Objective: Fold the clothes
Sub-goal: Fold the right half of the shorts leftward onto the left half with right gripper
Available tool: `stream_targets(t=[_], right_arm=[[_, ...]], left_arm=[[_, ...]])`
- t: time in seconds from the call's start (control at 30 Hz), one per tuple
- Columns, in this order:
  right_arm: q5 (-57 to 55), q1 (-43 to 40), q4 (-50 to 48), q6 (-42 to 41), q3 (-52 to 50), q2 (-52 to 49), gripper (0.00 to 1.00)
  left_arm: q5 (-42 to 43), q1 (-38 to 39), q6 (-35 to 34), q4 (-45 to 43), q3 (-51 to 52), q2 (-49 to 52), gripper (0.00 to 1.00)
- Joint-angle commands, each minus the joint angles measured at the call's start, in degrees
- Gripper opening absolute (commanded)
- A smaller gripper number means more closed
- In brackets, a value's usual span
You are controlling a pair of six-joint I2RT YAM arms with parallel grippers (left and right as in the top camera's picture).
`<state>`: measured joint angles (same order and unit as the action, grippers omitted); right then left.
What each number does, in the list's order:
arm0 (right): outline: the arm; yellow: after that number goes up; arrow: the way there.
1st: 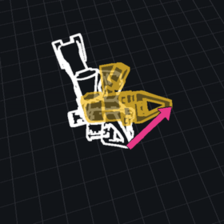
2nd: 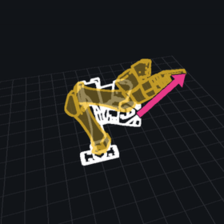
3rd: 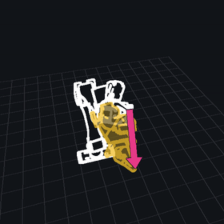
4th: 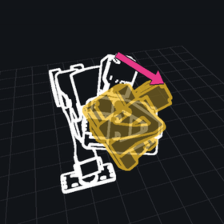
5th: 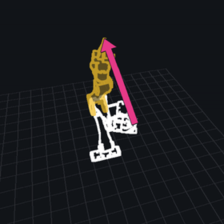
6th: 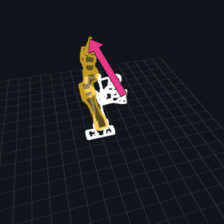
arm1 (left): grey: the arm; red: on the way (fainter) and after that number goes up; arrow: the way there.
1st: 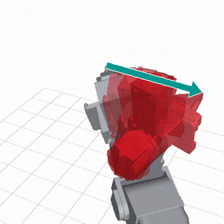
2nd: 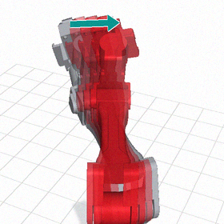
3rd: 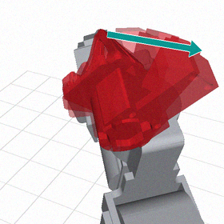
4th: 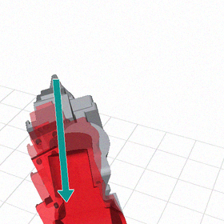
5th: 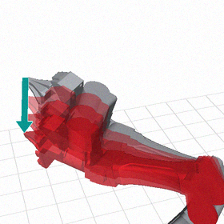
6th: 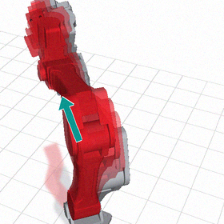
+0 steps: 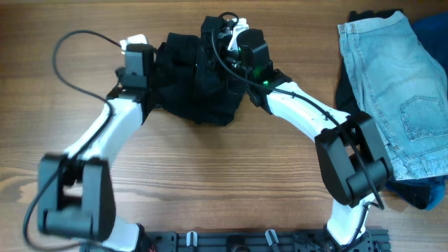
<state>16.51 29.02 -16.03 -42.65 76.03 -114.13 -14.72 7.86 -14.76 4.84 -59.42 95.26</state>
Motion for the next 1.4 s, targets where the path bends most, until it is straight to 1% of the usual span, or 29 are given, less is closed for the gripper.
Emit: stream_targets(t=[0.0, 0.07, 0.1, 0.13, 0.17, 0.2, 0.23, 0.33, 0.47, 0.6, 0.7, 0.77, 0.83, 1.0, 1.07, 1.2, 1.3, 1.37], right_arm=[[1.4, 1.4, -2.2, 0.8, 1.3, -0.6, 0.04], [0.9, 2.5, -4.5, 2.0, 1.3, -0.7, 0.04], [0.4, 3.4, -6.1, 2.3, 1.3, -0.8, 0.26], [0.3, 4.2, -7.1, 3.1, 1.3, -0.8, 0.64], [0.5, 5.0, -7.5, 5.3, 1.3, -0.7, 1.00], [3.5, 5.8, -7.1, 8.0, 1.3, -0.7, 1.00], [5.0, 5.8, -7.0, 8.1, 1.3, -0.7, 1.00], [9.6, 4.7, -7.1, 7.9, 1.4, -0.5, 0.99], [13.4, 0.8, -5.4, 6.4, 1.4, 1.2, 1.00], [14.0, -5.4, 4.8, 8.7, 1.4, 3.7, 0.99], [13.3, -9.7, 16.3, 13.2, 1.3, 3.7, 1.00], [12.3, -11.0, 22.1, 16.0, 1.3, 3.7, 1.00], [11.3, -11.6, 25.6, 18.0, 1.3, 3.7, 1.00], [10.0, -11.7, 30.7, 22.2, 1.3, 3.7, 0.99], [10.0, -11.7, 31.8, 23.2, 1.3, 3.7, 1.00], [6.3, -11.9, 35.3, 23.2, 1.3, 3.7, 1.00], [4.0, -11.9, 37.2, 23.3, 1.3, 3.7, 1.00], [3.8, -11.9, 37.6, 24.2, 1.3, 3.7, 1.00]], left_arm=[[-14.0, -0.4, -2.2, 2.0, 0.2, -7.3, 1.00], [-14.7, -0.6, -2.9, 2.6, 0.2, -9.8, 1.00], [-14.7, -0.7, -3.8, 2.7, 0.2, -10.8, 1.00], [-14.7, -0.9, -4.6, 2.7, 0.2, -11.1, 1.00], [-14.7, -1.2, -5.5, 2.7, 0.2, -11.3, 1.00], [-14.7, -1.7, -5.9, 3.0, 0.2, -11.3, 1.00], [-14.7, -1.8, -5.9, 3.2, 0.2, -11.3, 1.00], [-14.7, -2.3, -5.9, 4.0, 0.2, -11.3, 1.00], [-14.1, -2.4, -5.9, 5.3, 0.2, -11.3, 1.00], [-5.5, -2.4, -5.0, 5.7, 0.2, -10.6, 1.00], [0.9, -2.4, -5.0, 5.7, 0.2, -8.3, 1.00], [4.5, -2.4, -4.5, 5.7, 0.2, -6.5, 1.00], [8.7, -2.4, -1.7, 5.7, 0.2, -4.8, 1.00], [14.8, -2.4, 2.8, 5.0, 0.2, 1.1, 1.00], [15.6, -2.4, 4.0, 4.6, 0.2, 3.9, 1.00], [15.5, -2.4, 4.1, 5.1, 0.2, 8.9, 0.99], [13.6, -2.4, 3.6, 6.8, 0.2, 9.7, 0.93], [10.9, -2.4, 1.6, 7.9, 0.2, 9.5, 0.91]])
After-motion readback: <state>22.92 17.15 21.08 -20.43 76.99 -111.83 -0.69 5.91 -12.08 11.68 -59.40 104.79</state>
